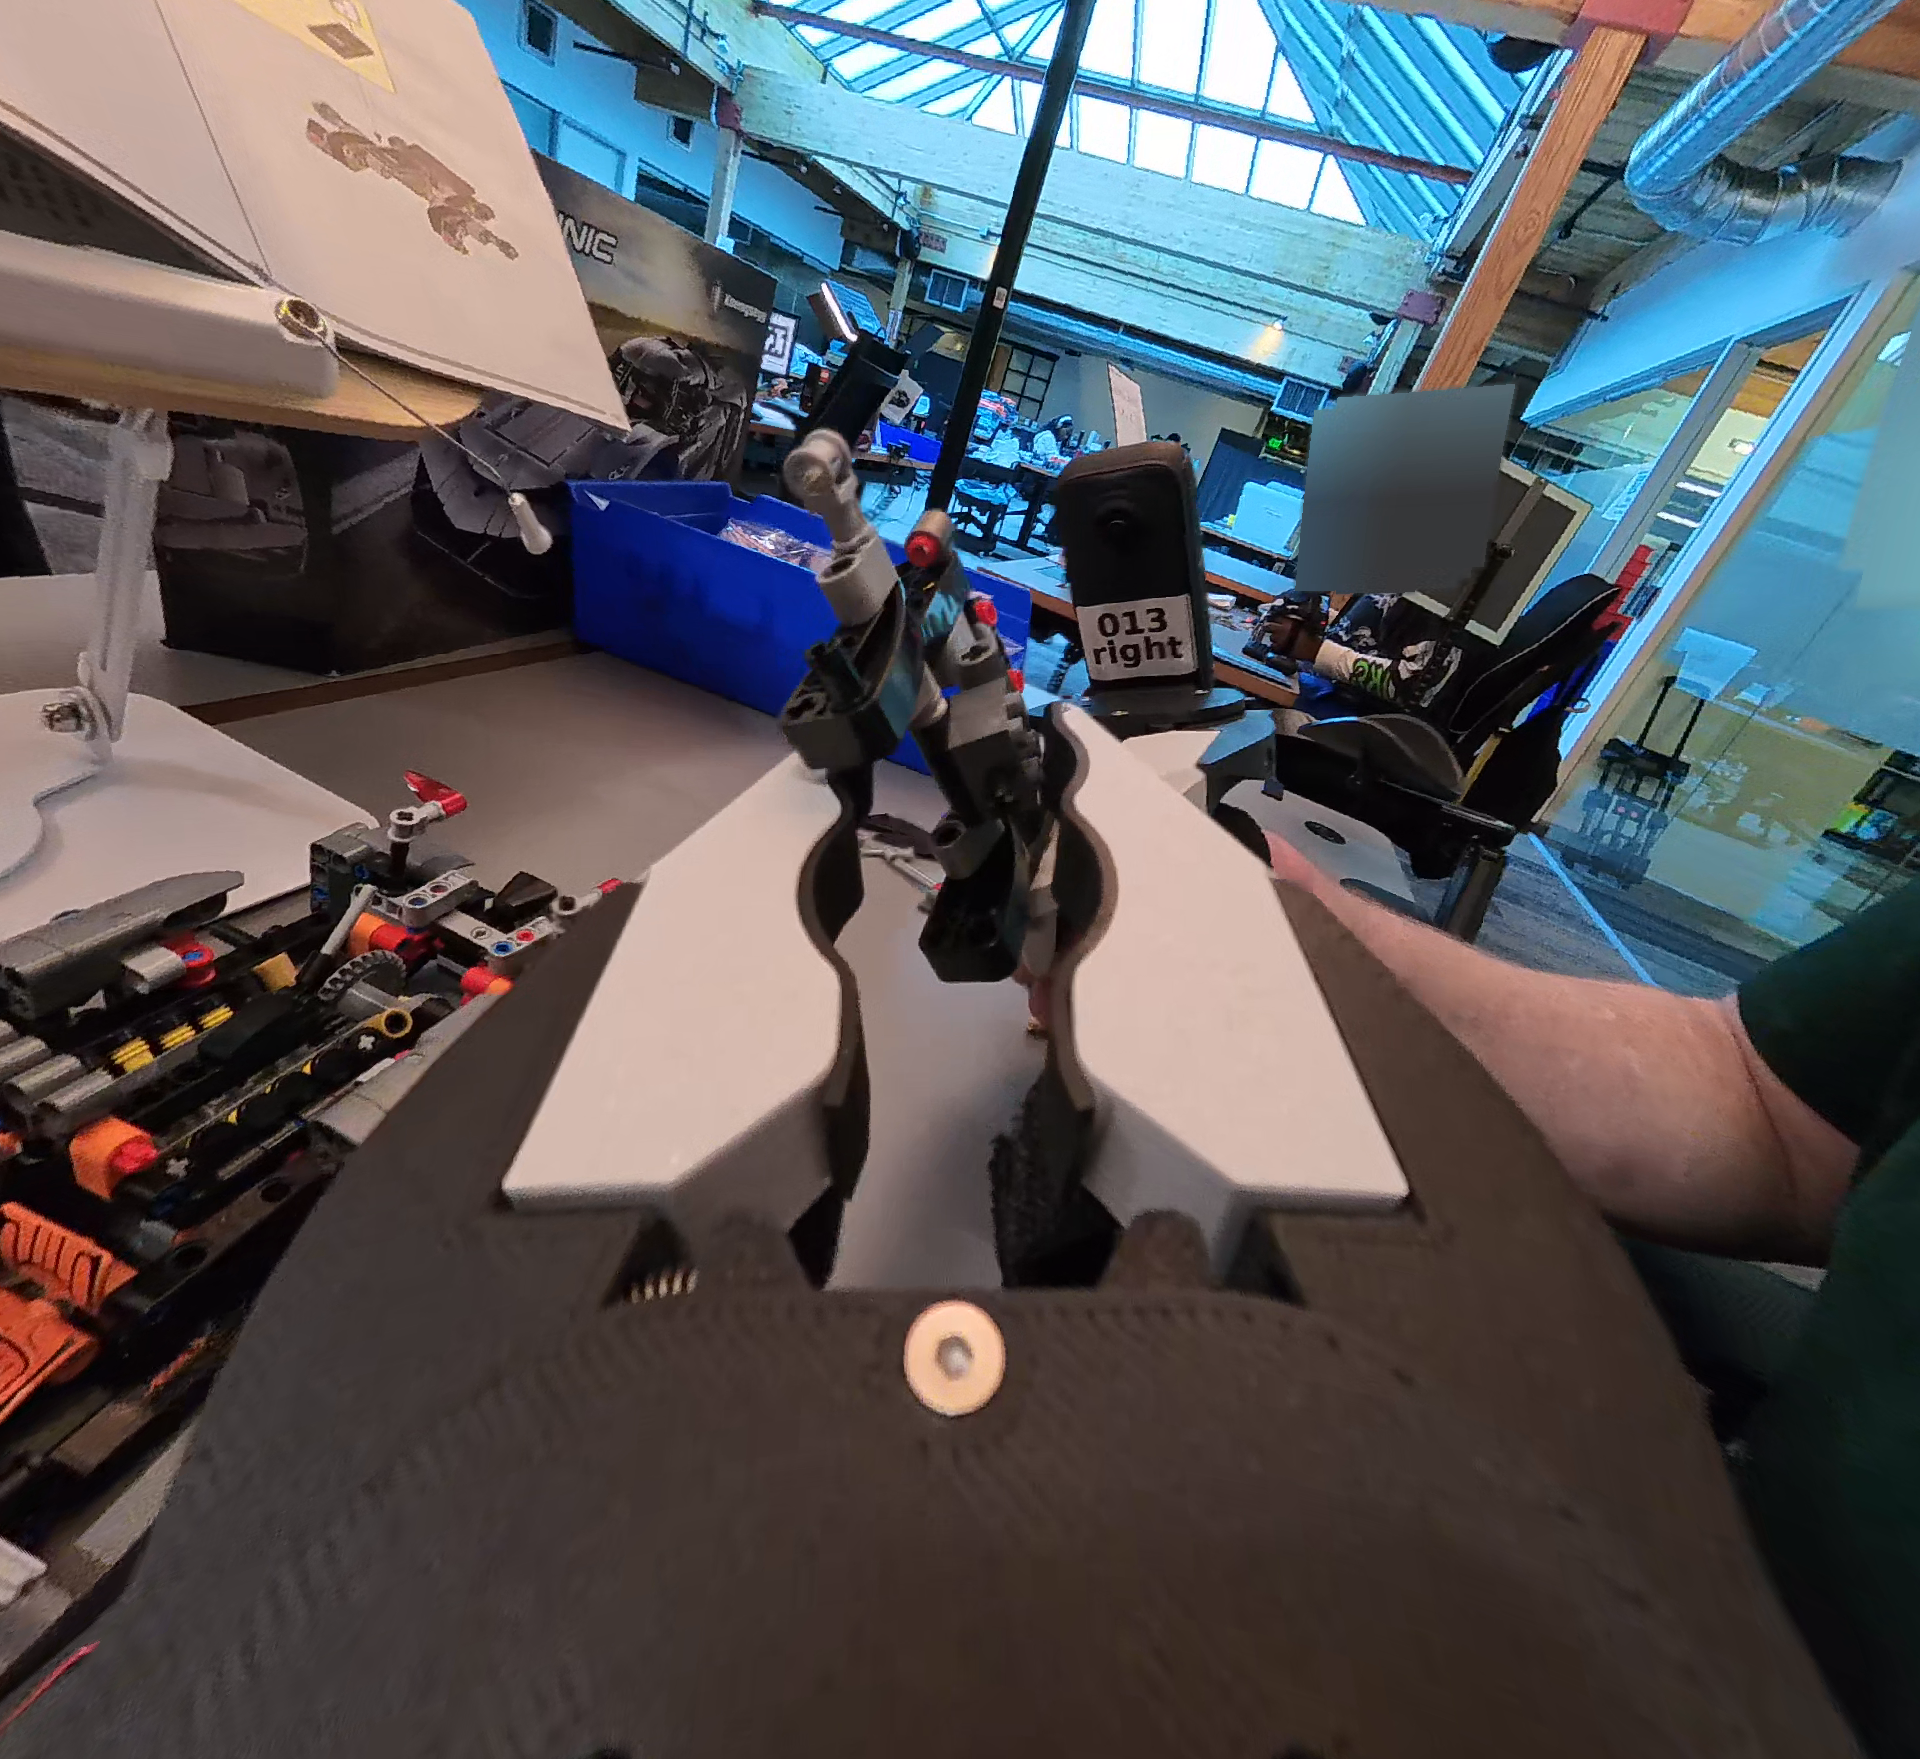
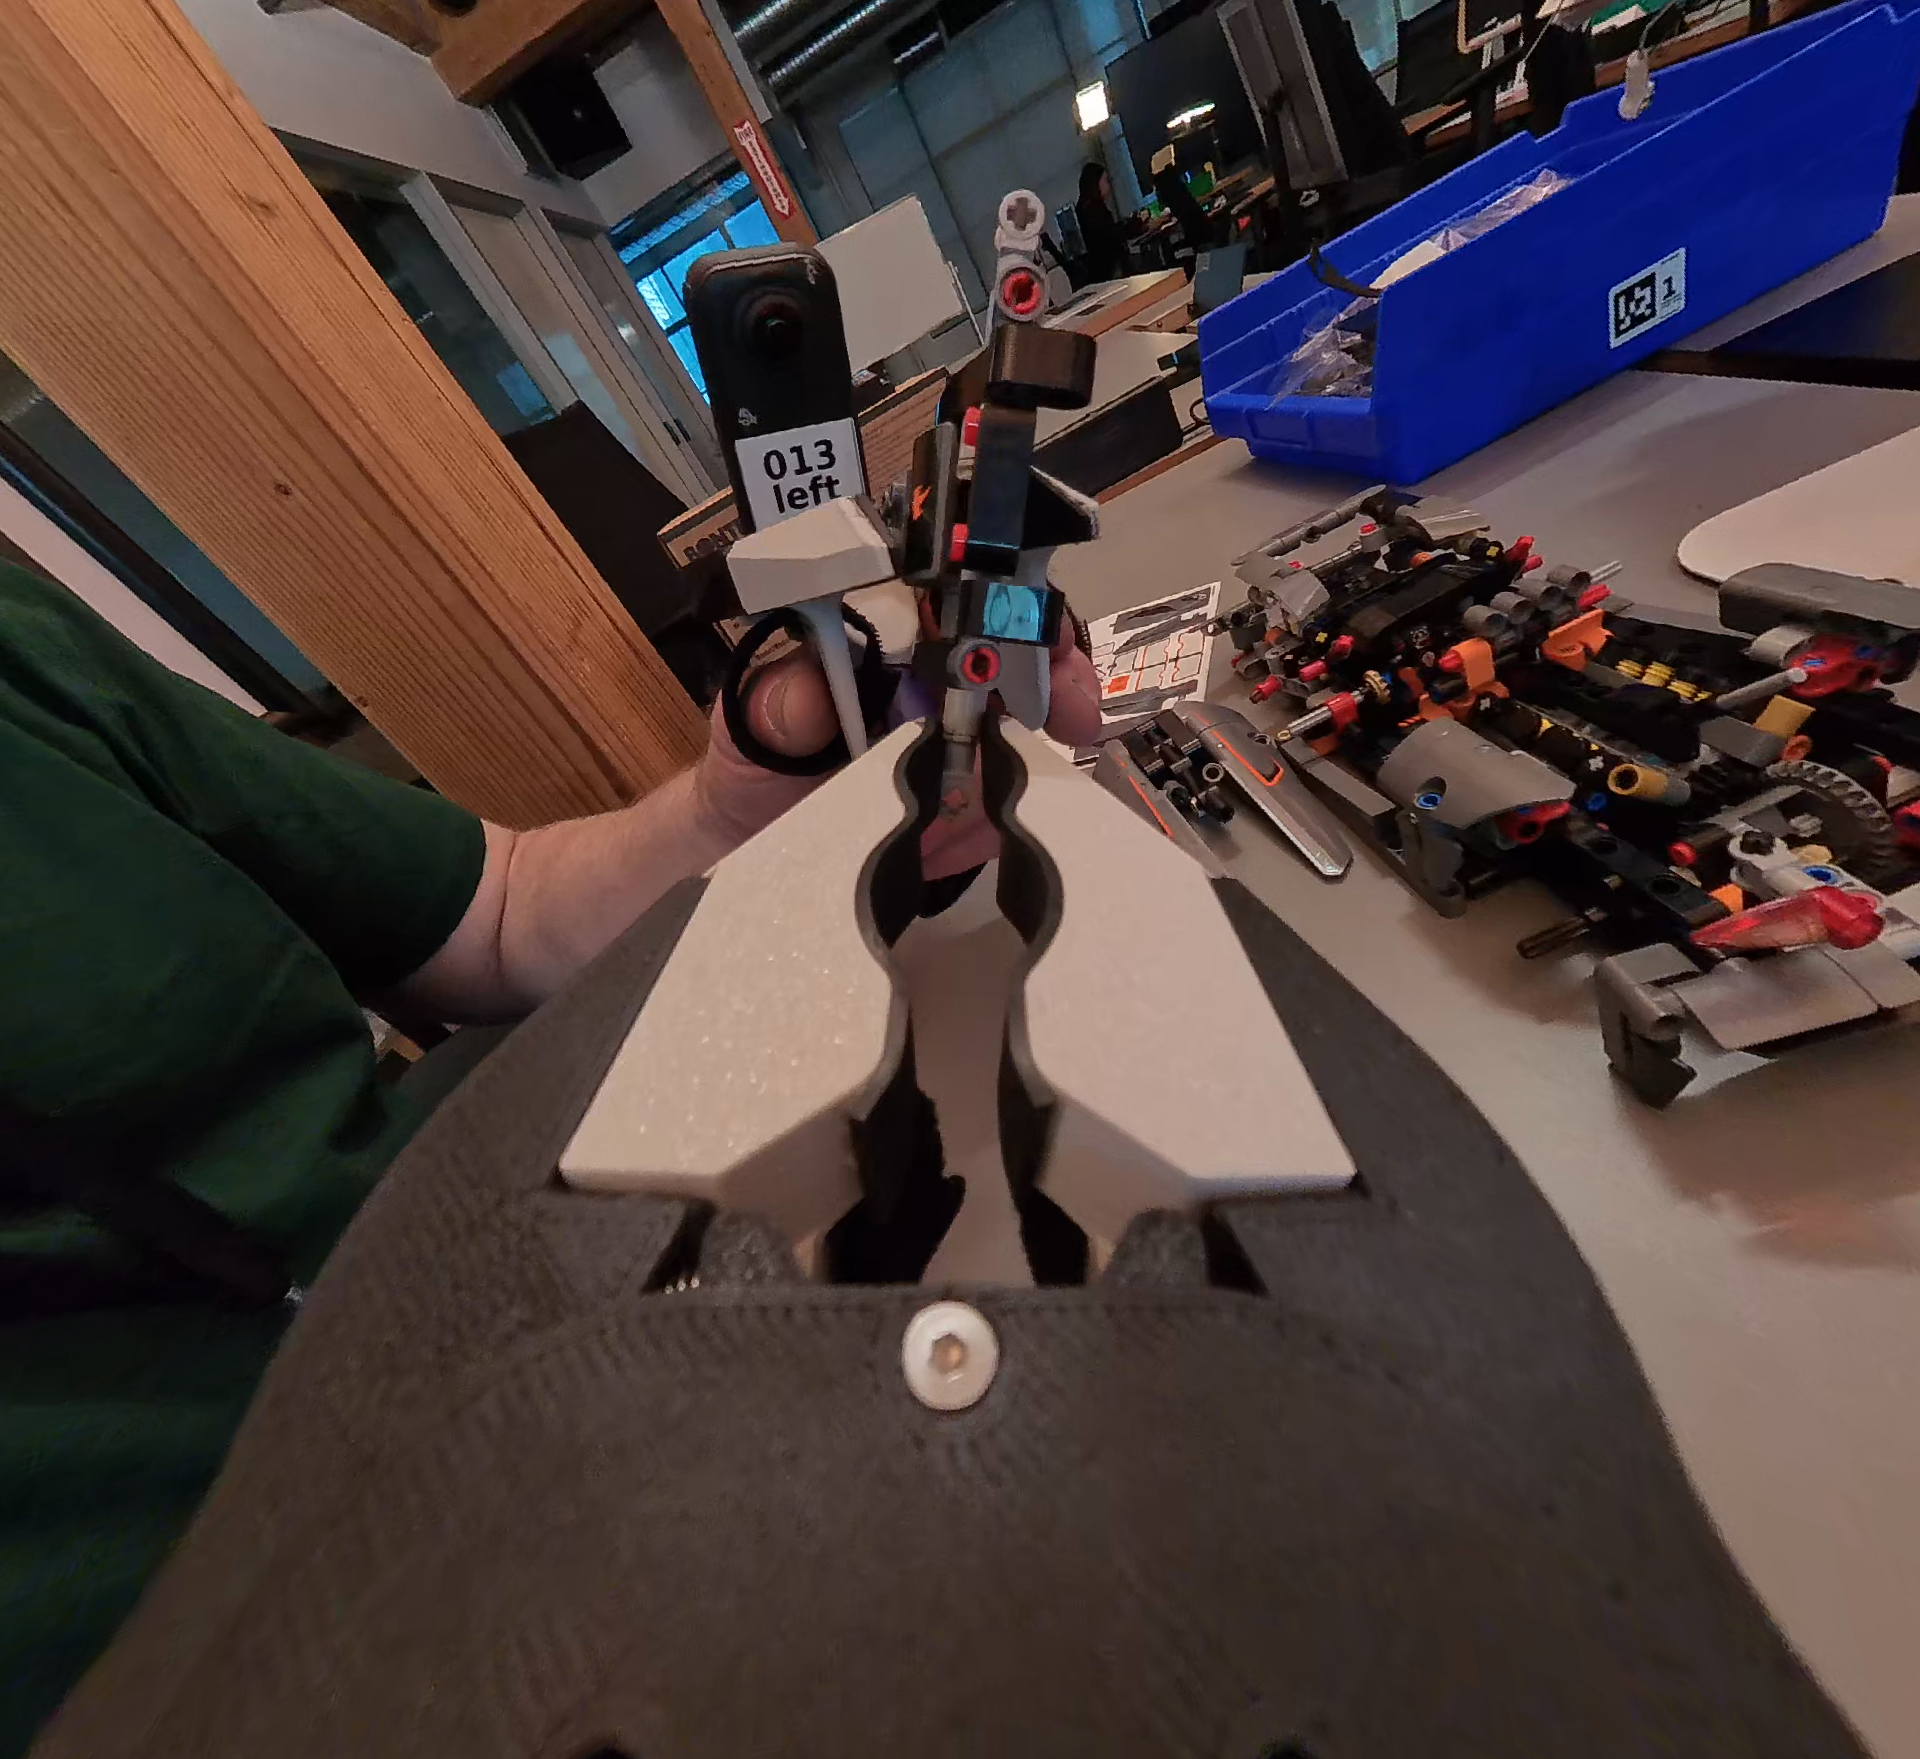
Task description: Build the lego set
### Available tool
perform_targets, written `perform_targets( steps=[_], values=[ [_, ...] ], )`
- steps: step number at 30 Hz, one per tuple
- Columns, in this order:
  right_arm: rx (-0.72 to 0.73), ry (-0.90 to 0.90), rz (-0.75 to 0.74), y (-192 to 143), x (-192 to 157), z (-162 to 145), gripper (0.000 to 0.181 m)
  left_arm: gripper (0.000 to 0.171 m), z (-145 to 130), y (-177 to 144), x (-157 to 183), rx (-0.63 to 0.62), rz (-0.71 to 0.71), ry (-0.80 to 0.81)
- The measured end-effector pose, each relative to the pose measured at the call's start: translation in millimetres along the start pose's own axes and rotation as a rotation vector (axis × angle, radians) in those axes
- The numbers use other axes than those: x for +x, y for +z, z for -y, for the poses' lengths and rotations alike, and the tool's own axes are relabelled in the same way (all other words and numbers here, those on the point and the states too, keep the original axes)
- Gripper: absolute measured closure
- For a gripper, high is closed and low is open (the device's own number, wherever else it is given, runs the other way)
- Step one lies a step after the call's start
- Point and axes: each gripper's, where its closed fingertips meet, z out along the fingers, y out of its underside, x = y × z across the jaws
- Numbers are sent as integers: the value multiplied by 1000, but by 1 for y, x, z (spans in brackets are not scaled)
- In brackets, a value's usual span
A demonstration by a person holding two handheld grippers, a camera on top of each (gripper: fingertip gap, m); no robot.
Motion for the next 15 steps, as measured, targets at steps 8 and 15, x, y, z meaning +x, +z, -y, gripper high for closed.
perform_targets(
  steps=[8,15],
  values=[
    [19,-21,-56,-2,5,4,170,151,1,0,1,42,-44,-63],
    [38,-20,-67,-7,6,9,167,152,0,1,0,53,-50,-68]
  ],
)
